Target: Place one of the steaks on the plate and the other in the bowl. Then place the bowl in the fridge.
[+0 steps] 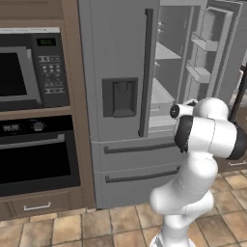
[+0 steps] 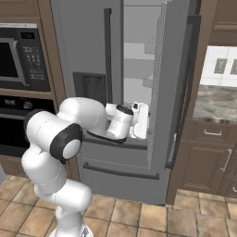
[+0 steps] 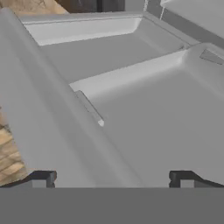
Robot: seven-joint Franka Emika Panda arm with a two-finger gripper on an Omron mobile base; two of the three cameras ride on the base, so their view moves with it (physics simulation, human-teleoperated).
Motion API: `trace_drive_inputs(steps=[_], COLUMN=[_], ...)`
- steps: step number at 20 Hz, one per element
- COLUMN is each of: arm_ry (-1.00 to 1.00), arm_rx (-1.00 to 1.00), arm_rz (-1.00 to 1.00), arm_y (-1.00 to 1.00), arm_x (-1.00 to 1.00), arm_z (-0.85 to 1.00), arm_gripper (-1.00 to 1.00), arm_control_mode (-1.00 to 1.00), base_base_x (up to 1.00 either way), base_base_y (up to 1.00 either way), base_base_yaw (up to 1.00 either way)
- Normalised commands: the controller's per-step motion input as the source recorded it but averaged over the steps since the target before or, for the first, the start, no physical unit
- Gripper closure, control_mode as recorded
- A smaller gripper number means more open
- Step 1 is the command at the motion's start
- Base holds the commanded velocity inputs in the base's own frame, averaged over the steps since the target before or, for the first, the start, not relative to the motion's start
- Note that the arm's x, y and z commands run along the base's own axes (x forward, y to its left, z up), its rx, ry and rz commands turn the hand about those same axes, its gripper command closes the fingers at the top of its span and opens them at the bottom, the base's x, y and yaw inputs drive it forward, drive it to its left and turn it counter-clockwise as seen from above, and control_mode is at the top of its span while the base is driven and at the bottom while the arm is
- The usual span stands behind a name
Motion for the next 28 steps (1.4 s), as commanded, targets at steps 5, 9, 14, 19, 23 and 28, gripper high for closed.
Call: trace_drive_inputs(steps=[5, 9, 14, 19, 23, 28], arm_ry=[0.09, 0.17, 0.09, -0.02, -0.04, 0.3], arm_rx=[0.0, 0.0, 0.0, 0.0, -0.06, -0.04], arm_rz=[-0.04, -0.15, -0.16, -0.01, 0.16, 0.16], arm_y=[0.31, -0.79, -1.0, -0.54, 0.29, -0.12], arm_x=[-0.07, -0.21, -0.35, -0.65, -0.38, 0.0], arm_z=[0.19, -0.04, -0.11, 0.04, 0.39, 0.38], arm_gripper=[-1.0, -1.0, -1.0, -1.0, -1.0, -1.0], arm_control_mode=[-1.0, -1.0, -1.0, -1.0, -1.0, -1.0], base_base_x=[0.0, 0.0, 0.0, 0.0, 0.0, 0.0], base_base_y=[0.0, 0.0, 0.0, 0.0, 0.0, 0.0], base_base_yaw=[0.0, 0.0, 0.0, 0.0, 0.0, 0.0])
